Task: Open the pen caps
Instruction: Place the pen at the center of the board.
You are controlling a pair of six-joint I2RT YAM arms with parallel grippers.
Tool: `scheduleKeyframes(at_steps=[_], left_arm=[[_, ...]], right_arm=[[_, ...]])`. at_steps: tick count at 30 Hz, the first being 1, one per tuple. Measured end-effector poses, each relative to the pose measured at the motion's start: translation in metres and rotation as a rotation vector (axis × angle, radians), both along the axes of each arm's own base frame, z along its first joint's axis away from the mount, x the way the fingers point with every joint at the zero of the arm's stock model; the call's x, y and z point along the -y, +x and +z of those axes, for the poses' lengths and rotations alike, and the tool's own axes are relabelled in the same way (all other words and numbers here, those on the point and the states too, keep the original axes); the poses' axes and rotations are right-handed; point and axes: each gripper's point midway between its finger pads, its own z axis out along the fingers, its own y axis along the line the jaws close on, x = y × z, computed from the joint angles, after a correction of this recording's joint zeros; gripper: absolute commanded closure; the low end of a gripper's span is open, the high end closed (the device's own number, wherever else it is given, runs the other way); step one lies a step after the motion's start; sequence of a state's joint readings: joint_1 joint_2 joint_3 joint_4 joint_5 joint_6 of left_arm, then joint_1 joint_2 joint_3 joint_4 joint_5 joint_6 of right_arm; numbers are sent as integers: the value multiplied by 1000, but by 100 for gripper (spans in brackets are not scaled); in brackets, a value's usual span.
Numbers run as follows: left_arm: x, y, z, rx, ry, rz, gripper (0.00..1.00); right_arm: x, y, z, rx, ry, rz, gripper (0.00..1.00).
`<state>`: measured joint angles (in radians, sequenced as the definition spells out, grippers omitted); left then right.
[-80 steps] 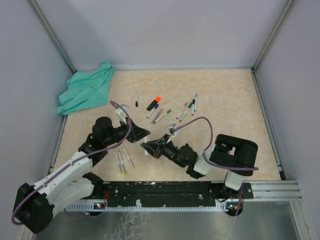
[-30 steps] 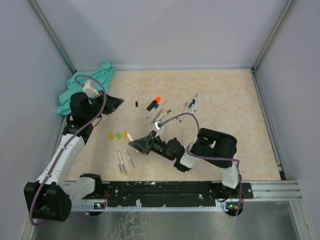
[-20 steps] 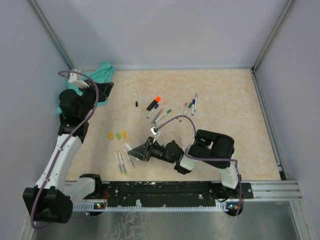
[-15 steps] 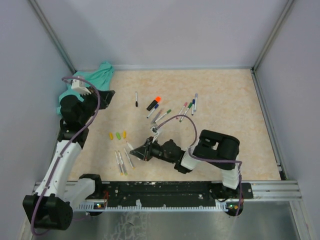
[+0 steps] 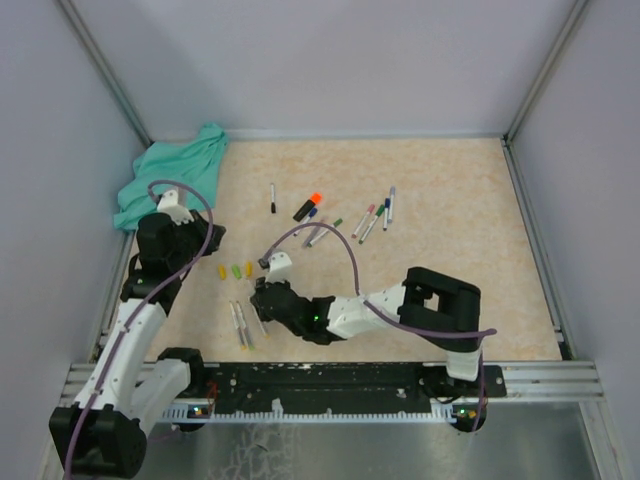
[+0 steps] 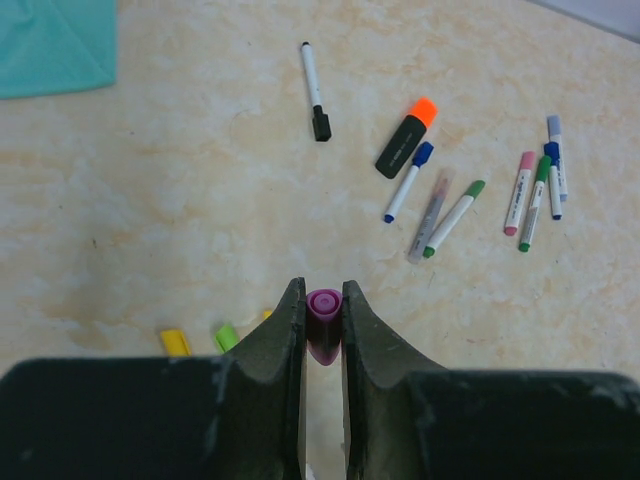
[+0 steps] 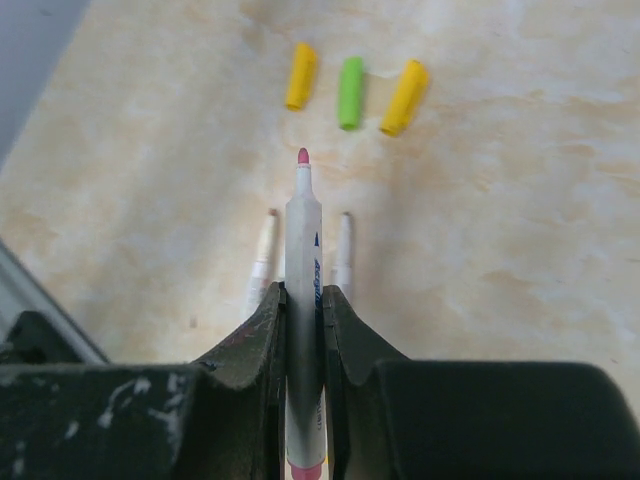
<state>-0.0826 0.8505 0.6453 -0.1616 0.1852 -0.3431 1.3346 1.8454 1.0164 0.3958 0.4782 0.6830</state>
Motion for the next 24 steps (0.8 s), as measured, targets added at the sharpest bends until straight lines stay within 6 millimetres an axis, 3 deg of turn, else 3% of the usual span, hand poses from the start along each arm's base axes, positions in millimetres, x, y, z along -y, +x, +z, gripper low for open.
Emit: scheduleKeyframes(at_steps=[9,13,18,24], left_arm=[[-11,0,6,33,43,46,100],[-12,0,6,33,45,50,100],[-12,0,6,32,45,50,100],[-12,0,5,31,45,49,99]], right_arm=[[36,3,-59,-37,-267,-60,100],[37,3,-64,-46,-305,-68,100],[33,4,-62,-49,-305,-68,88],[36,3,-67,-57,-320,-72,84]])
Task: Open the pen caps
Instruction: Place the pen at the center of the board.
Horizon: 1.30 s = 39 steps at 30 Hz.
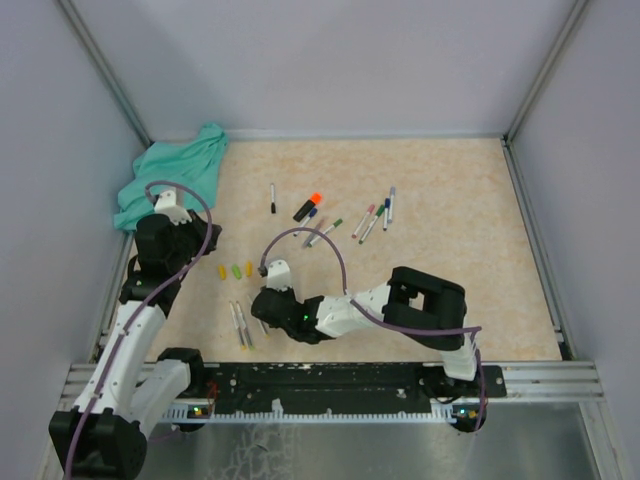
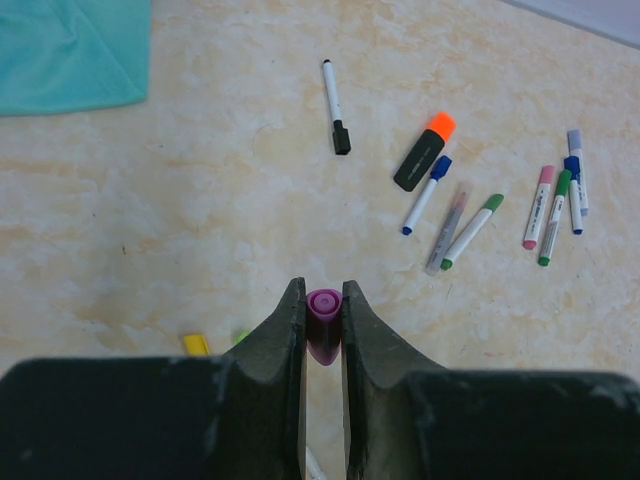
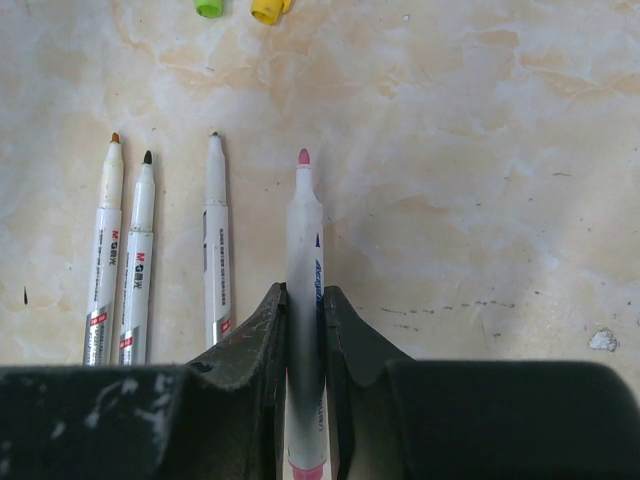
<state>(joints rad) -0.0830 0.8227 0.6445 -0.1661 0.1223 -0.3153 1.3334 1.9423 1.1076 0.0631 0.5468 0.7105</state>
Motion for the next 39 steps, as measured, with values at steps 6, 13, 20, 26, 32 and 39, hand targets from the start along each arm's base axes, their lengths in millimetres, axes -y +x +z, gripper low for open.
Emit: scheduleKeyframes(at_steps=[6,13,20,26,32,39], left_arm=[[1,0,-1,-5,-1,-9,99],[6,0,-4,-15,-7,-33,98],[10,-1,-6,-23,-12,-59,97],[15,-2,-8,-31,-16,-88,97],[29,-5,-12,-45,-37,-175,97],[44,-6,-39,-145,-66,-265,96]], right_arm=[[0,0,-1,-5,1,-4,82],[0,-1,0,-10,7,-8,77],[-1,-1,-1,-14,10,-8,75],[-1,-1,0,-14,14,-8,75],[2,-3,0,-8,53,2,75],[21,-9,14,26,128,30,75]])
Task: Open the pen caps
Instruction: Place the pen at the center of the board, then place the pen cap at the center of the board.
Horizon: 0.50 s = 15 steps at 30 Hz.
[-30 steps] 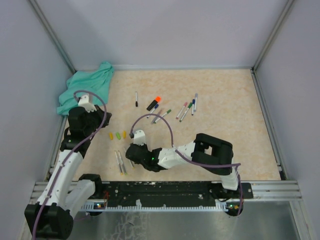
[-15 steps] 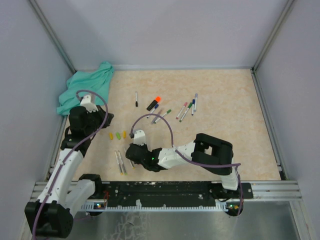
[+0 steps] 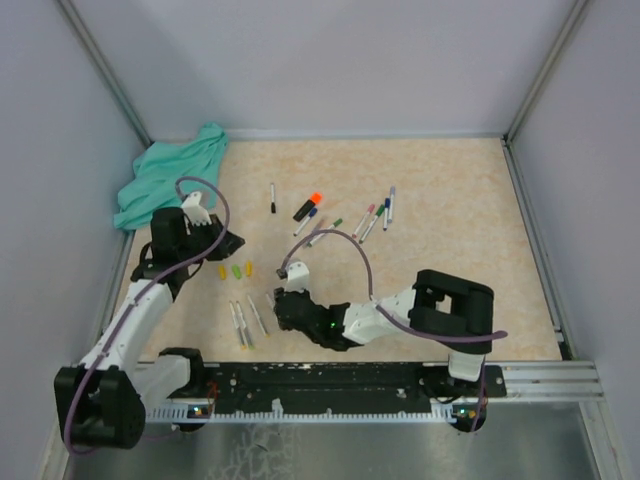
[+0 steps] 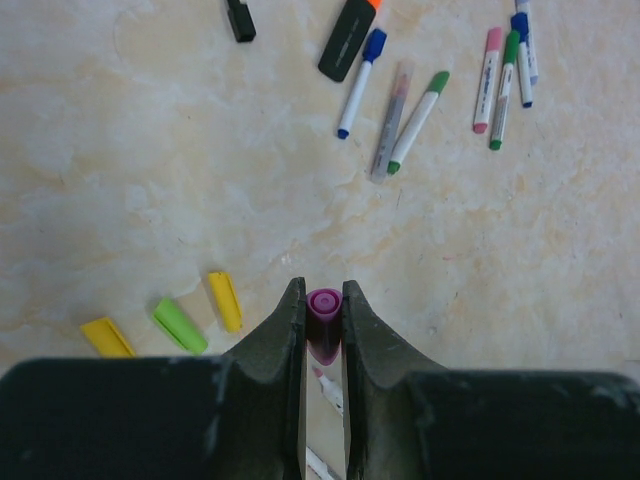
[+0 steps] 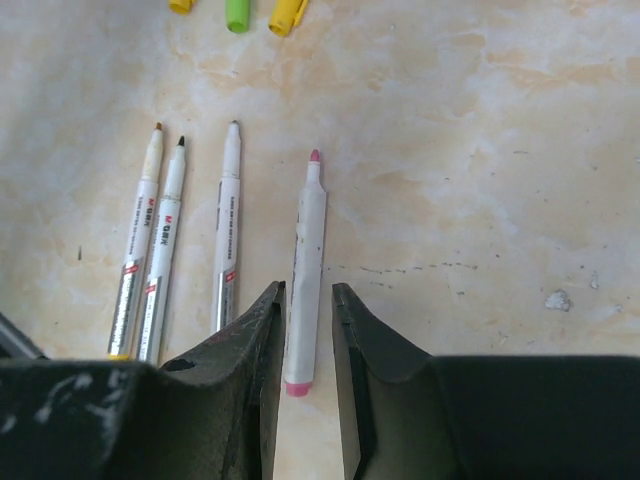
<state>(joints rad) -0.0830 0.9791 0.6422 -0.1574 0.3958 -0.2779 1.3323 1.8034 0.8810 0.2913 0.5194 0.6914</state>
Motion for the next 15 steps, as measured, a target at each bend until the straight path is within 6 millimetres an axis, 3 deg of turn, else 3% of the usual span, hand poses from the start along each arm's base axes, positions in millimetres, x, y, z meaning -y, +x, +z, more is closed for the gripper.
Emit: scheduleKeyframes(at_steps=[6,15], left_arm=[[11,-1,-44,-208,4,-65,95],[43,-25,-84,-355,170,-108,94]], right_arm=[[10,-2,28,50,128,12,74],[16,-1,56,93,260,-1,71]])
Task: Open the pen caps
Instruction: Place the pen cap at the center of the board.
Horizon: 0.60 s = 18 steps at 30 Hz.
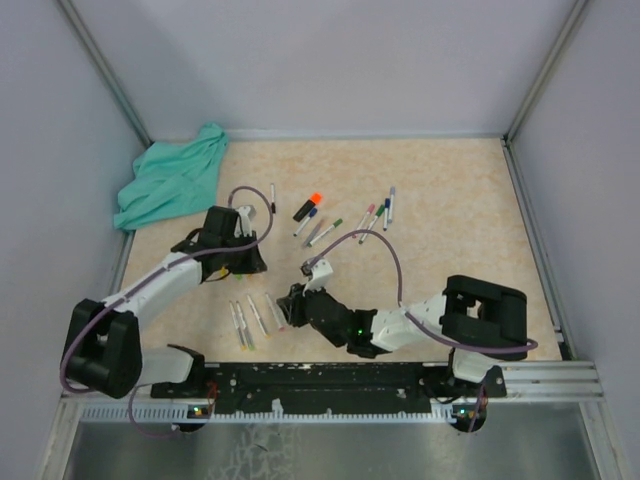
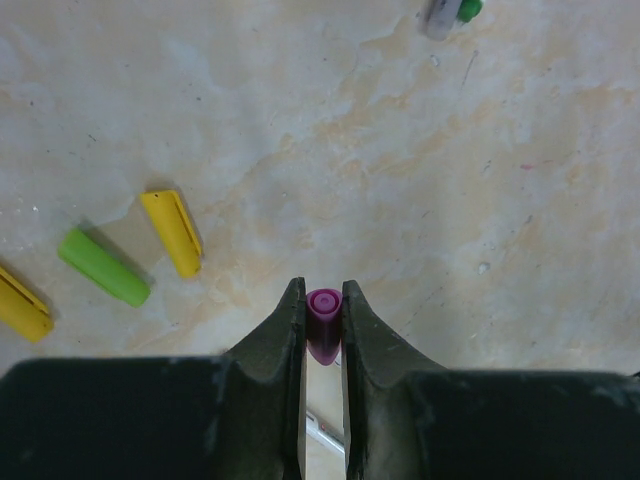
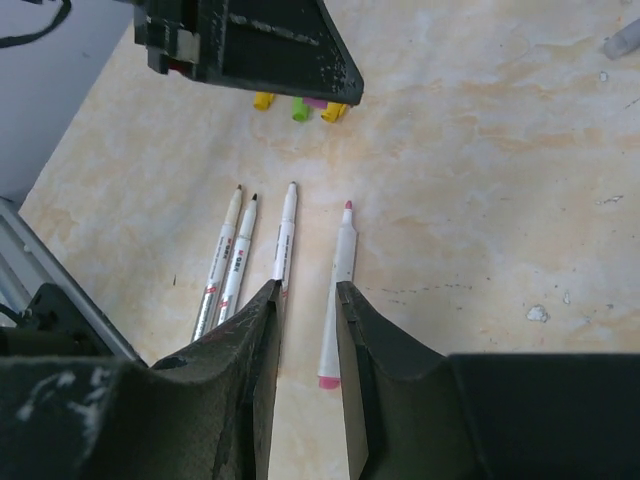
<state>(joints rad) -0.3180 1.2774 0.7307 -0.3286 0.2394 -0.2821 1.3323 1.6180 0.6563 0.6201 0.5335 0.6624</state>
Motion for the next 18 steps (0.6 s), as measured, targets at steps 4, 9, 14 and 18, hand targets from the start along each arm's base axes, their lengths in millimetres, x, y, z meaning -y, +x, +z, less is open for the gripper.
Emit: scheduleKeyframes(at_steps=[4,9,14,18], left_arm=[[-3,0,-17,-57,99,49,93],[-12,13,-32,-125,189,126,87],[-10,11,-49,-197,243,127,80],[-10,5,-53,-218,262,119,73]], right_arm=[[8,1,2,10,26,-19,71],[14,3,4,15,41,-43,71],[15,5,9,21,67,-53,71],[15,5,11,22,75,-55,71]])
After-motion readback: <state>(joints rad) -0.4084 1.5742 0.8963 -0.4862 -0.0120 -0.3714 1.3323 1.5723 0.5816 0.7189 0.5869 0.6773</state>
